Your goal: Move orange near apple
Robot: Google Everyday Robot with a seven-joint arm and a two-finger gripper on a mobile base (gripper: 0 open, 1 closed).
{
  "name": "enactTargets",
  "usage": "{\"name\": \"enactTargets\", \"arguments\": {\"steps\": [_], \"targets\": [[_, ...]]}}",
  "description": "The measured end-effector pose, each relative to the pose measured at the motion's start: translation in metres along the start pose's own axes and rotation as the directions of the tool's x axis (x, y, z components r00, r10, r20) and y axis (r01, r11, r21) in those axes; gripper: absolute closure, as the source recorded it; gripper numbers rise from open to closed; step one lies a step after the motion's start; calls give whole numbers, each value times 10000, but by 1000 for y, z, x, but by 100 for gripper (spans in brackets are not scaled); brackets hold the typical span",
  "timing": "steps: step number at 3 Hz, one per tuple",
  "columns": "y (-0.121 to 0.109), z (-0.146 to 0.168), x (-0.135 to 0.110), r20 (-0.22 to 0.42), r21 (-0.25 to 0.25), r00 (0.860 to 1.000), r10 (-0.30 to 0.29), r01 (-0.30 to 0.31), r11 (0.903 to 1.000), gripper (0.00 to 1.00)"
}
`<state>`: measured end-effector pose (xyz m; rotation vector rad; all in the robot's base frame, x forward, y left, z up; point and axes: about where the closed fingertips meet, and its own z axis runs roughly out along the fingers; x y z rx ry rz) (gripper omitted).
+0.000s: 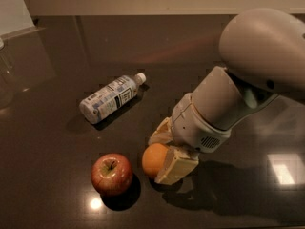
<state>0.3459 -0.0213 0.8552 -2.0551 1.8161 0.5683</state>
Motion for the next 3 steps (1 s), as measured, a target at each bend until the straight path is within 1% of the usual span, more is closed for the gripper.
{"name": "enactTargets", "arguments": {"steps": [1, 2, 3], "targets": [[-2, 2, 1, 85, -64, 9999, 119, -118, 9999, 12], [-1, 2, 0, 65, -38, 9999, 95, -95, 9999, 0], [-1, 2, 0, 64, -37, 9999, 94, -94, 9999, 0]]}}
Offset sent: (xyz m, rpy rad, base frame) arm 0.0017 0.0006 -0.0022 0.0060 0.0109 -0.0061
